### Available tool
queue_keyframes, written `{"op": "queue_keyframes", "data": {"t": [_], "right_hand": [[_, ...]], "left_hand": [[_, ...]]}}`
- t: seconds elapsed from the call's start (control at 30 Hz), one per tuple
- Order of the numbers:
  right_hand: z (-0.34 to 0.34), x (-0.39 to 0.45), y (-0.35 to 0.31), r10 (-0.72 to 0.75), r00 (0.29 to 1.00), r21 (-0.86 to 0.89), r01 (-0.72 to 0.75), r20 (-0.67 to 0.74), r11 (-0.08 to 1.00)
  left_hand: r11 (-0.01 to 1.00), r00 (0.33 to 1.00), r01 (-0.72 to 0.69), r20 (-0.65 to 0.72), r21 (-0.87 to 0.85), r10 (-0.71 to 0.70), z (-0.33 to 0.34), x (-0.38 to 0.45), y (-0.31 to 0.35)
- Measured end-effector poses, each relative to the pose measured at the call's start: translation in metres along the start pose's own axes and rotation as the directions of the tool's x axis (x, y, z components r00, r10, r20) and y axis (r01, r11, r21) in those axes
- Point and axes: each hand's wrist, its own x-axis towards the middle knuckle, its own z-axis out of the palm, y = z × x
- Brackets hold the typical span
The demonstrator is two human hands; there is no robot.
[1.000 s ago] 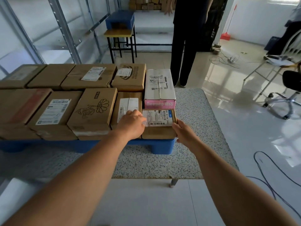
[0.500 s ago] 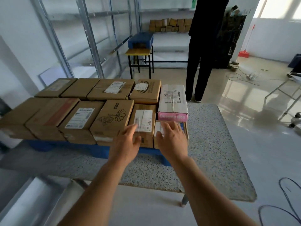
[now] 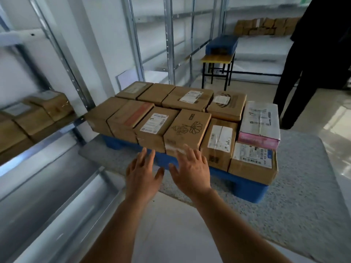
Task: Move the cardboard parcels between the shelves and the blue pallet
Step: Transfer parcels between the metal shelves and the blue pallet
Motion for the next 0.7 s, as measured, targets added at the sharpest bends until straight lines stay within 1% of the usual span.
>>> {"op": "queue_keyframes", "data": {"t": [0.13, 0.27, 0.4, 0.5, 0.6, 0.7], "right_hand": [[0.008, 0.009, -0.05, -0.074, 0.997, -0.022, 0.075, 0.038, 0.997], [0.021, 0.012, -0.114, -0.145, 0.986, 0.021, 0.144, 0.084, 0.989], [0.039, 0.011, -0.179, -0.228, 0.967, 0.05, 0.224, 0.111, 0.973], [0.056, 0.004, -0.226, -0.293, 0.951, 0.07, 0.287, 0.102, 0.955], [0.074, -0.002, -0.272, -0.341, 0.934, 0.1, 0.331, 0.103, 0.938], [0.09, -0.01, -0.317, -0.428, 0.901, 0.121, 0.419, 0.07, 0.9]], "left_hand": [[0.997, 0.996, 0.071, -0.049, 0.011, -0.07, -0.024, -0.009, -0.045], [0.988, 0.982, 0.152, -0.113, 0.005, -0.151, -0.055, -0.025, -0.1], [0.976, 0.962, 0.214, -0.184, 0.036, -0.204, -0.088, -0.046, -0.153], [0.96, 0.94, 0.273, -0.229, 0.062, -0.253, -0.11, -0.065, -0.191], [0.944, 0.912, 0.328, -0.271, 0.038, -0.306, -0.131, -0.088, -0.229], [0.919, 0.875, 0.392, -0.323, 0.037, -0.361, -0.152, -0.111, -0.267]]}}
